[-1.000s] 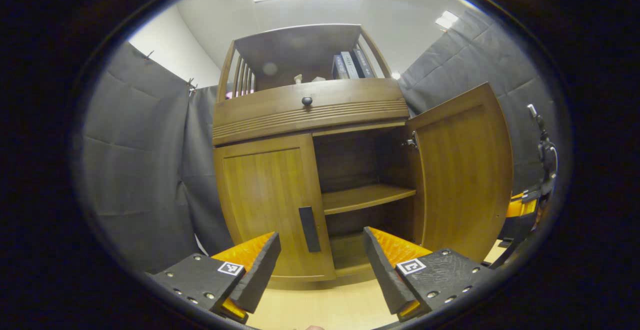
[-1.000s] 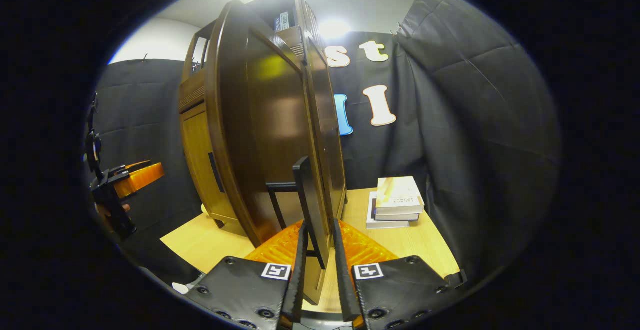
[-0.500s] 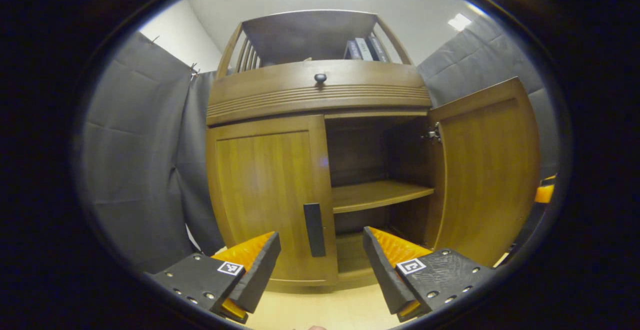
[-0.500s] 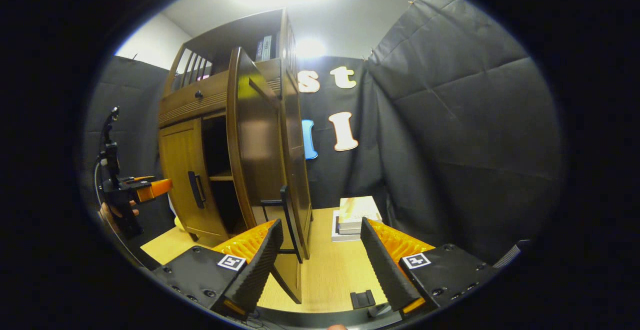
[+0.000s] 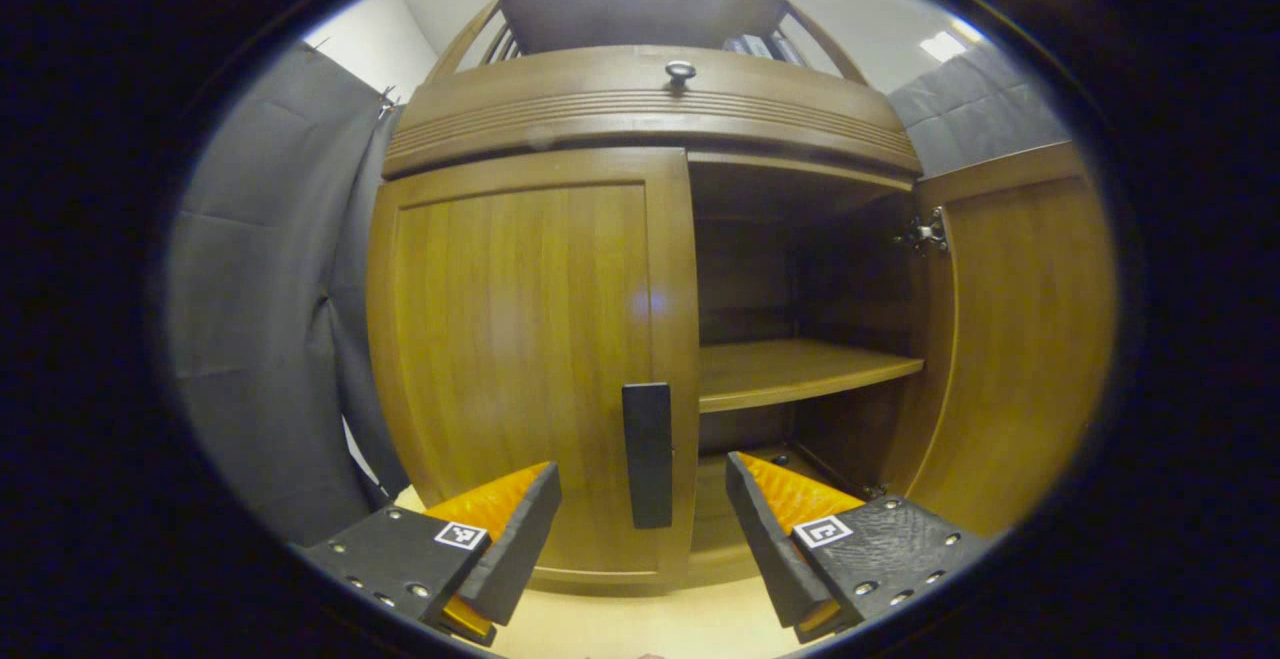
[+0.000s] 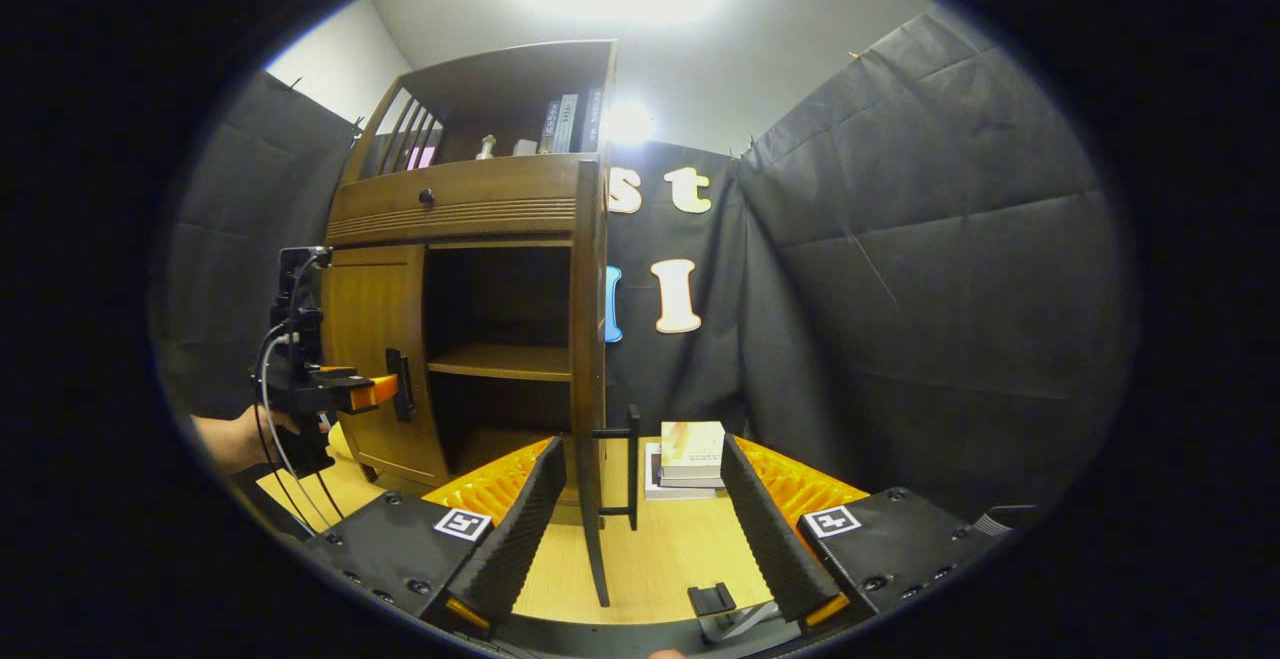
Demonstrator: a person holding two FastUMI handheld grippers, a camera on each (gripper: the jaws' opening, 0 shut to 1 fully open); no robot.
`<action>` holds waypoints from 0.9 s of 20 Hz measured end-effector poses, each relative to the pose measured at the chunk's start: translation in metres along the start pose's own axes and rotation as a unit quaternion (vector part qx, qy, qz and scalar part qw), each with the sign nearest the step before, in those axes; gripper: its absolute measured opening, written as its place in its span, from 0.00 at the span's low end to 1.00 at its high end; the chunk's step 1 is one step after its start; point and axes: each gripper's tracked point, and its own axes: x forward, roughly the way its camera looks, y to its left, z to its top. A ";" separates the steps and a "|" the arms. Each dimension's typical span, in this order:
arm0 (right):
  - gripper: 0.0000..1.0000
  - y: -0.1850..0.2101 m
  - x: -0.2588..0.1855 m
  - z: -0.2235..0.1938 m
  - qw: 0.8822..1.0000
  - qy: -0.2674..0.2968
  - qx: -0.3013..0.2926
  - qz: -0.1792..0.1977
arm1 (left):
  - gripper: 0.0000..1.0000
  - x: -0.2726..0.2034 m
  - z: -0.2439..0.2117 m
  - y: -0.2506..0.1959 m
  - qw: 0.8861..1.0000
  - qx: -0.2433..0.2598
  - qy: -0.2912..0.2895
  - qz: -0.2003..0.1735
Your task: Open the right door of the double-door shoe cabinet with the right hand, and open the left door with the left hand.
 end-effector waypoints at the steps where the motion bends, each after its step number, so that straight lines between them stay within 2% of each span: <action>1: 0.98 0.007 -0.002 -0.002 1.000 0.002 0.001 0.002 | 0.96 0.008 -0.003 0.002 1.000 -0.001 0.001 -0.001; 3: 0.98 0.021 -0.002 -0.005 1.000 0.007 0.004 0.006 | 0.96 0.023 -0.009 0.004 1.000 -0.006 0.007 -0.004; 4: 0.93 0.022 -0.018 -0.022 1.000 0.011 0.004 0.006 | 0.96 0.029 -0.013 0.006 1.000 -0.012 0.013 -0.004; 6: 0.93 0.027 -0.020 -0.024 1.000 0.017 0.003 0.004 | 0.96 0.039 -0.020 0.009 1.000 -0.018 0.019 -0.003; 7: 0.98 0.030 -0.022 -0.025 1.000 0.020 0.004 0.003 | 0.96 0.044 -0.021 0.009 1.000 -0.014 0.017 -0.001; 9: 0.98 0.032 -0.025 -0.026 1.000 0.019 0.006 -0.002 | 0.91 0.054 -0.023 0.011 1.000 0.000 0.012 0.004; 10: 0.98 0.034 -0.027 -0.027 1.000 0.020 0.008 -0.004 | 0.88 0.056 -0.026 0.007 1.000 0.006 0.014 -0.007; 11: 0.98 0.034 -0.029 -0.030 1.000 0.021 0.009 -0.005 | 0.81 0.064 -0.026 0.003 1.000 0.004 0.009 -0.007; 12: 0.93 0.035 -0.029 -0.031 1.000 0.024 0.009 -0.006 | 0.74 0.064 -0.027 0.000 1.000 0.007 0.009 -0.012; 15: 0.93 0.040 -0.030 -0.032 1.000 0.027 0.006 -0.004 | 0.53 0.062 -0.020 -0.001 1.000 0.012 -0.011 -0.010; 16: 0.98 0.042 -0.030 -0.031 1.000 0.027 0.004 -0.002 | 0.46 0.066 -0.017 -0.005 1.000 0.007 -0.014 -0.008; 18: 0.98 0.045 -0.032 -0.034 1.000 0.028 0.000 0.003 | 0.31 0.068 -0.017 -0.005 1.000 0.013 -0.012 0.001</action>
